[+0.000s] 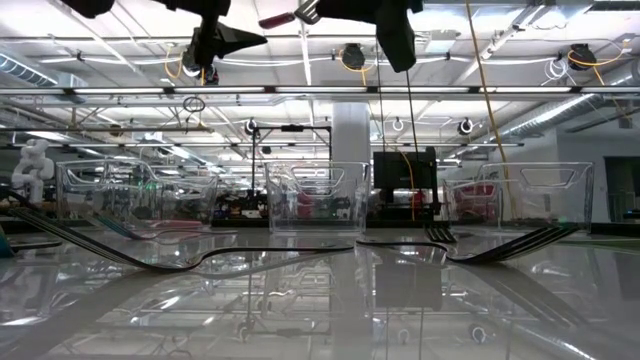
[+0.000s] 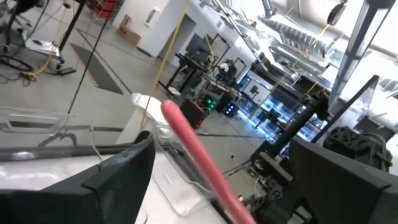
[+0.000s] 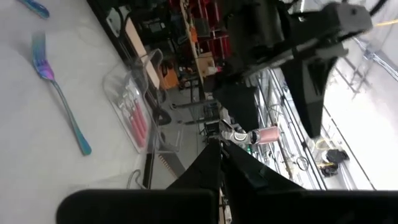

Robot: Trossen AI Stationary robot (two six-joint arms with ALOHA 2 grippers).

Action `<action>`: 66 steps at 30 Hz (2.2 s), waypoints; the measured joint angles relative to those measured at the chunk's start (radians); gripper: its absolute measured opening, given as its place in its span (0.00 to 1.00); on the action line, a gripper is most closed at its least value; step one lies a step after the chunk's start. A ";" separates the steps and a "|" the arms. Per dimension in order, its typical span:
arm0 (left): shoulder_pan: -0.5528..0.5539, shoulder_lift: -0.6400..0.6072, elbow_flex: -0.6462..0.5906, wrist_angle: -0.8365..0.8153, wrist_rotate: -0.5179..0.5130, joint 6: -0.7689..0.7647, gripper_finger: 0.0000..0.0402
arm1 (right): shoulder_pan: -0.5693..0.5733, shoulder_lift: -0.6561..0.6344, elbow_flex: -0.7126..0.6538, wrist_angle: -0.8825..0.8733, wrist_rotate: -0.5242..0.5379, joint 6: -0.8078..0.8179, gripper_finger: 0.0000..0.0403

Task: Sort silverware by color (type)
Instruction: Put the pink fork into the left transparent bin

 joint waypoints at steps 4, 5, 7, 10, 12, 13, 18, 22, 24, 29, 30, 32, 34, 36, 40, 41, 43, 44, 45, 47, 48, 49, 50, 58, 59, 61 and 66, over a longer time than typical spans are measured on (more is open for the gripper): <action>0.036 0.013 0.000 -0.005 0.058 -0.054 0.82 | -0.009 0.000 0.000 -0.007 -0.032 0.015 0.01; 0.041 0.016 0.000 -0.010 0.072 -0.055 0.79 | -0.010 0.000 0.000 -0.006 -0.035 0.016 0.01; 0.046 0.016 0.000 -0.010 0.084 -0.062 0.74 | -0.014 0.000 0.000 -0.008 -0.026 0.017 0.01; 0.048 0.022 0.000 -0.006 0.085 -0.080 0.65 | -0.014 0.000 0.000 -0.023 -0.020 0.019 0.01; 0.049 0.023 0.000 -0.006 0.084 -0.080 0.58 | -0.014 0.000 0.000 -0.034 -0.020 0.030 0.01; 0.049 0.022 0.000 -0.003 0.084 -0.080 0.55 | -0.014 0.000 0.000 -0.037 -0.020 0.037 0.01; 0.051 0.022 0.000 -0.006 0.076 -0.081 0.32 | -0.014 0.000 0.000 -0.037 -0.017 0.045 0.01; 0.049 0.020 0.001 0.009 0.079 -0.104 0.13 | -0.015 0.001 0.000 -0.051 -0.014 0.043 0.02; 0.049 0.019 0.003 0.015 0.085 -0.109 0.08 | -0.016 0.002 0.000 -0.070 -0.014 0.040 0.05; 0.048 0.019 0.003 0.013 0.111 -0.093 0.08 | -0.016 0.002 -0.001 -0.096 -0.018 0.091 0.16; 0.049 0.019 0.003 0.014 0.111 -0.090 0.08 | -0.016 0.002 -0.001 -0.095 -0.017 0.108 0.19; 0.049 0.019 0.003 0.014 0.111 -0.084 0.08 | -0.016 0.002 -0.001 -0.097 -0.017 0.143 0.27; 0.049 0.020 0.002 0.010 0.115 -0.080 0.07 | -0.015 0.002 -0.001 -0.114 -0.017 0.186 0.34; 0.049 0.015 0.001 0.004 0.137 -0.075 0.07 | -0.015 0.002 -0.001 -0.139 -0.018 0.241 0.41; 0.050 -0.008 -0.002 -0.015 0.186 -0.031 0.07 | -0.013 -0.001 0.001 -0.222 -0.020 0.373 0.51; 0.050 -0.018 -0.003 -0.020 0.199 -0.018 0.07 | -0.013 -0.001 0.001 -0.245 -0.021 0.403 0.53; 0.053 -0.044 -0.003 -0.017 0.221 0.015 0.07 | -0.013 -0.001 0.001 -0.295 -0.025 0.458 0.56; 0.056 -0.061 -0.003 -0.024 0.234 0.031 0.07 | -0.012 -0.001 0.001 -0.318 -0.025 0.483 0.57; 0.060 -0.080 -0.003 -0.046 0.251 0.037 0.07 | -0.012 -0.001 0.001 -0.339 -0.025 0.507 0.58; 0.074 -0.121 -0.003 -0.105 0.281 0.036 0.07 | -0.011 -0.001 0.001 -0.375 -0.025 0.555 0.58; 0.081 -0.146 -0.003 -0.146 0.291 0.036 0.07 | -0.010 -0.001 0.001 -0.393 -0.025 0.576 0.58; 0.089 -0.169 -0.003 -0.184 0.294 0.035 0.07 | -0.008 -0.001 0.001 -0.410 -0.025 0.594 0.58; 0.098 -0.193 -0.002 -0.220 0.295 0.037 0.07 | -0.007 -0.001 0.001 -0.420 -0.026 0.609 0.58; 0.172 -0.376 -0.002 -0.556 0.300 0.055 0.07 | -0.006 -0.001 0.001 -0.449 -0.115 0.652 0.58; 0.181 -0.395 -0.002 -0.583 0.300 0.073 0.07 | -0.006 -0.001 0.001 -0.450 -0.126 0.653 0.58; 0.198 -0.433 -0.002 -0.630 0.301 0.110 0.07 | -0.011 -0.001 0.001 -0.449 -0.131 0.653 0.58; 0.254 -0.516 -0.001 -0.733 0.301 0.114 0.07 | -0.040 -0.001 0.001 -0.442 -0.173 0.662 0.58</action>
